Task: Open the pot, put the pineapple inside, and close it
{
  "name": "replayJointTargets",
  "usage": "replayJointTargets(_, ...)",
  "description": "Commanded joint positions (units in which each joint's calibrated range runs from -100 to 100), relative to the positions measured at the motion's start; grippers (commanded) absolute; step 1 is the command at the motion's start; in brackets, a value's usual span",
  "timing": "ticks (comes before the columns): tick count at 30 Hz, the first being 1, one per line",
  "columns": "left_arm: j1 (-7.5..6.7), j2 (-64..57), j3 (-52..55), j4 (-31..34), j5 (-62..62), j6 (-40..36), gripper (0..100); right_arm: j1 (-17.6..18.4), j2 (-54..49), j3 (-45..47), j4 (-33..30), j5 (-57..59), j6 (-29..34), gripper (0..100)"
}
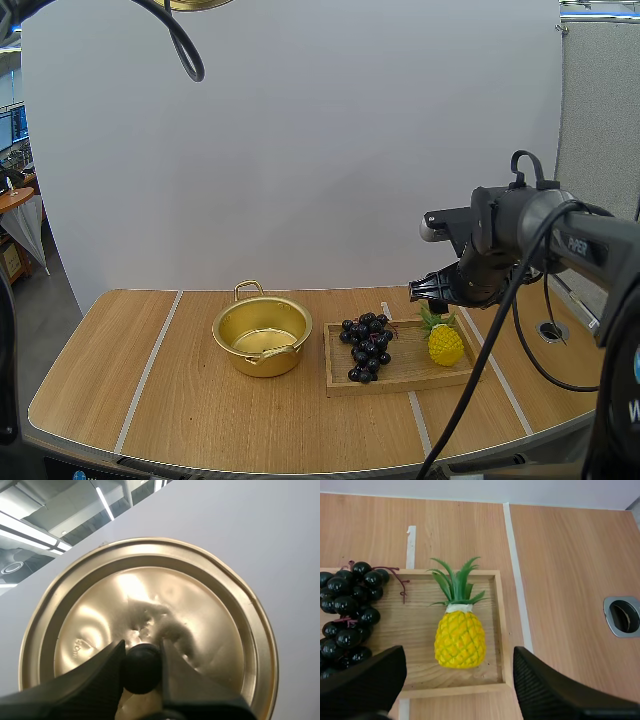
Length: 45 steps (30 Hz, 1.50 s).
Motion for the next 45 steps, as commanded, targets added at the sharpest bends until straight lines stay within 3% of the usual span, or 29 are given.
replayJointTargets(1, -0.13, -0.32, -0.4, 0.43, -1.87, -0.52, 0, -0.33, 2.84, -0.44, 0.23, -4.35, -1.56, 100)
replayJointTargets(45, -0.13, -0.32, -0.4, 0.43, -1.87, -0.52, 0, -0.33, 31.2, -0.44, 1.01, -28.4, -2.65, 100)
